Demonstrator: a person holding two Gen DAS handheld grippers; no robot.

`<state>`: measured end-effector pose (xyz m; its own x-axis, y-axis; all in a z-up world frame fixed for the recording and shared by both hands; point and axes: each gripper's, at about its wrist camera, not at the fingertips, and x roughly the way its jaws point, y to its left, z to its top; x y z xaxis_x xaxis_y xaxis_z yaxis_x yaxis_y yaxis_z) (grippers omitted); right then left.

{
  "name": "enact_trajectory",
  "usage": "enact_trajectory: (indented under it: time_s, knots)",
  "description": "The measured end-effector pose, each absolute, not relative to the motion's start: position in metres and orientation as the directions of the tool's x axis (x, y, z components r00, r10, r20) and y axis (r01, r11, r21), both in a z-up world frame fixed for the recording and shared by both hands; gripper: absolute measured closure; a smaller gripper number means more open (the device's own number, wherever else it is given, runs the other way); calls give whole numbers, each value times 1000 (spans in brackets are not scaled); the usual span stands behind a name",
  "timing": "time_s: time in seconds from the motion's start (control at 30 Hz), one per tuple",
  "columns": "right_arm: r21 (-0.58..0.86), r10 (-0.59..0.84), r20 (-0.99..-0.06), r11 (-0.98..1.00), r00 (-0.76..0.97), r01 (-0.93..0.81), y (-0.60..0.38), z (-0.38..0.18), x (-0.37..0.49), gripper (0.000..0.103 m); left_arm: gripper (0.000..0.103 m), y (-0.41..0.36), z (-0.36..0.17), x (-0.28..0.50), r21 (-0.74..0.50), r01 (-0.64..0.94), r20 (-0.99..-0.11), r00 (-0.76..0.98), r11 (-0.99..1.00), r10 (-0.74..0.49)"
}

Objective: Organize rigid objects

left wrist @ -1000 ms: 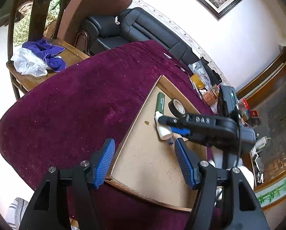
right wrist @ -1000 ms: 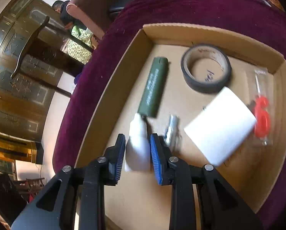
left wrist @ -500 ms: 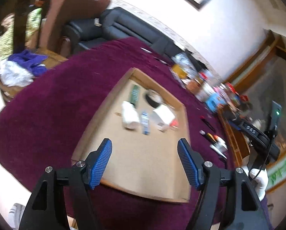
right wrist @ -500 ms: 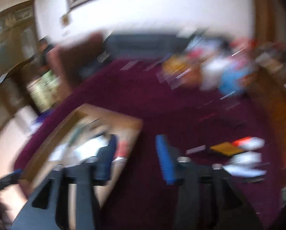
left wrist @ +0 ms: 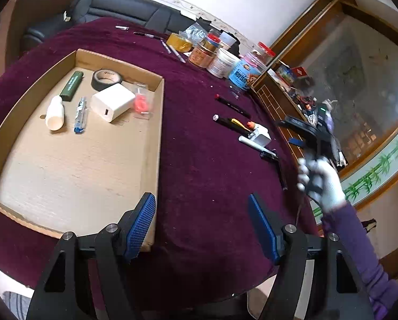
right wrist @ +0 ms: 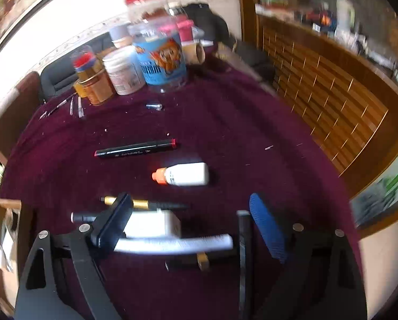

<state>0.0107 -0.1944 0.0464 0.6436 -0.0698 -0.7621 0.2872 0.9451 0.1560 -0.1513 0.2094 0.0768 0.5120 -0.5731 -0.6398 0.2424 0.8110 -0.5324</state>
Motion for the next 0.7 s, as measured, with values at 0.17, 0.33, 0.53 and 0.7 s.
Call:
enact_trajectory:
  time_s: [0.17,0.33,0.53,0.7]
  knots:
    - [384,238,-792,910,562,156,-178,14,39,16,37,213,85,-162,-501,208,-652,547,840,-525]
    - [507,539,-725,839,428,-198,-104,12,6,16,37,213,79,-156,-495,181,-669,546,850,-505]
    - [524,614,-672,789,413,-321,-90,30,-51,16,37,198,69,-147,-506,200,-683,500,839,-532]
    - [403,368,-686,910,627,-94,-138,35,-62,16,37,183,63,-143,-492,220,-708,462,842,-534]
